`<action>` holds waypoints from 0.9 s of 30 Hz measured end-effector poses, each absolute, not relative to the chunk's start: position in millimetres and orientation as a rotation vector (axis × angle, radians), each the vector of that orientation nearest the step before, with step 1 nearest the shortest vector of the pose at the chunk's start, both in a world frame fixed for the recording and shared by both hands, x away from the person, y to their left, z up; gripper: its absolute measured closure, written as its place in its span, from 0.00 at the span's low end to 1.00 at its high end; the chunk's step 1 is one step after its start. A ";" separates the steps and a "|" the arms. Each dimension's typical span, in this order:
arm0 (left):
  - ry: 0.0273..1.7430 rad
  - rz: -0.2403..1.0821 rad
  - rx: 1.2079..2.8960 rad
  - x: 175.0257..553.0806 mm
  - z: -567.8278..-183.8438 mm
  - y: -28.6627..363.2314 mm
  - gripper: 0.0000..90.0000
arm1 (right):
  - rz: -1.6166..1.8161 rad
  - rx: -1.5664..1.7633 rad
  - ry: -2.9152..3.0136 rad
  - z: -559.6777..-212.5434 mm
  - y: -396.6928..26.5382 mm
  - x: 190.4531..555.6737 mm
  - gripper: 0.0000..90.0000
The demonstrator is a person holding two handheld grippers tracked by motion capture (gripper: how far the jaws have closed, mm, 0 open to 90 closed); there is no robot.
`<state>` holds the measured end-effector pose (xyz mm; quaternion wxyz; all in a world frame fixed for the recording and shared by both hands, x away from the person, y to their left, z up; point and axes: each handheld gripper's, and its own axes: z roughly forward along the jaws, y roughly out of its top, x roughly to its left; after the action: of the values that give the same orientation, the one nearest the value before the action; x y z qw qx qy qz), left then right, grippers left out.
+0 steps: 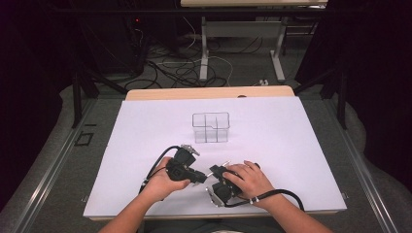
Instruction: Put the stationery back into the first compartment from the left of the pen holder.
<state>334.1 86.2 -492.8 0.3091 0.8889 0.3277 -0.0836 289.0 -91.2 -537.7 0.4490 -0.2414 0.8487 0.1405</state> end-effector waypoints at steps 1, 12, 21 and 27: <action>0.865 -0.222 2.348 334.2 -492.9 86.5 0.89 | 0.349 -0.597 2.100 -537.7 -91.2 289.1 0.88; 0.889 -0.233 2.290 334.3 -495.1 87.4 0.76 | 0.341 -0.603 2.116 -538.6 -91.1 290.4 0.88; 0.931 -0.137 2.230 338.9 -494.2 98.9 0.68 | 0.345 -0.601 2.113 -538.6 -91.6 290.5 0.88; 0.953 -0.066 2.216 343.5 -497.0 107.7 0.61 | 0.353 -0.593 2.115 -539.2 -91.9 290.4 0.88</action>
<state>343.5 107.7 -497.0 0.3564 0.8580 0.3690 -0.0257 290.4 -91.9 -539.2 0.4426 -0.2390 0.8525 0.1423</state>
